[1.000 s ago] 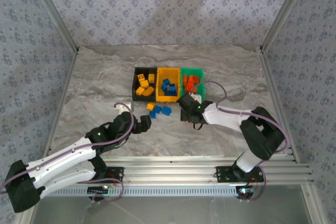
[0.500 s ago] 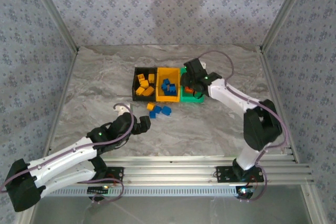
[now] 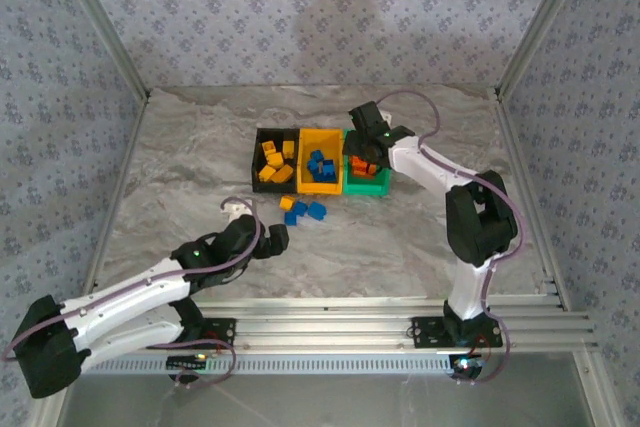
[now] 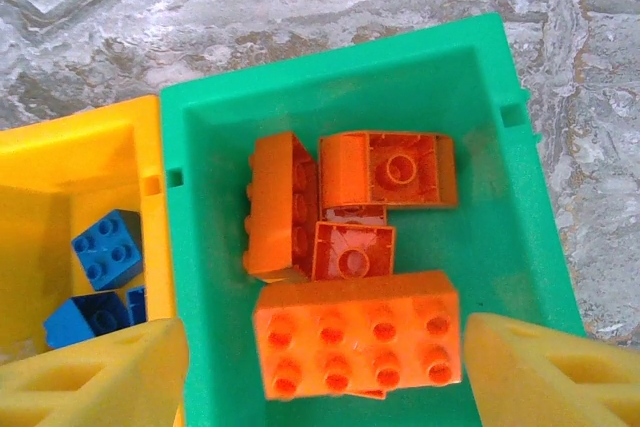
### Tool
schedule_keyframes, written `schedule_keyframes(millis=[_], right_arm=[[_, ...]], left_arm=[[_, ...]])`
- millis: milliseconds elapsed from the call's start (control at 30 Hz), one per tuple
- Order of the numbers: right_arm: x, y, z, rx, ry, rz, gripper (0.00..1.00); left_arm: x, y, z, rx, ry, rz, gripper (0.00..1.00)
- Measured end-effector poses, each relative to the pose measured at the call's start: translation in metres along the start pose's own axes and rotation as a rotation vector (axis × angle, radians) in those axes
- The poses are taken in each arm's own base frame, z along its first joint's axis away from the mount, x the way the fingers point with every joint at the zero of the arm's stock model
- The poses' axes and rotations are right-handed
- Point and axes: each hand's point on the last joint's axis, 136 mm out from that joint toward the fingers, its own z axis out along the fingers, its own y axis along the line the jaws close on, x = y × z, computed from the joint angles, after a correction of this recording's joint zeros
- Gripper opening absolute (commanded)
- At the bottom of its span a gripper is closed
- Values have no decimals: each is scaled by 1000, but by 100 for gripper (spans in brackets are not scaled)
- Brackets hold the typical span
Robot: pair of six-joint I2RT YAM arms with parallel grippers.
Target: Sort the legos into containers by color
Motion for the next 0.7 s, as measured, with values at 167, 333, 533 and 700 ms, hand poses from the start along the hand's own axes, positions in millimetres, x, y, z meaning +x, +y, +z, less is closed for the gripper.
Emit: schedule_keyframes(millis=[167, 333, 533, 700], right_arm=[[-7, 1, -29, -49, -64, 6, 75], [6, -9, -57, -98, -104, 35, 75], [59, -39, -57, -78, -36, 54, 75], [81, -58, -61, -62, -12, 68, 75]], left_arm=[[-6, -8, 2, -5, 5, 43, 99], [-20, -36, 11, 3, 23, 141, 97], [-24, -80, 53, -20, 92, 319, 88], [-11, -95, 93, -63, 153, 434, 82]])
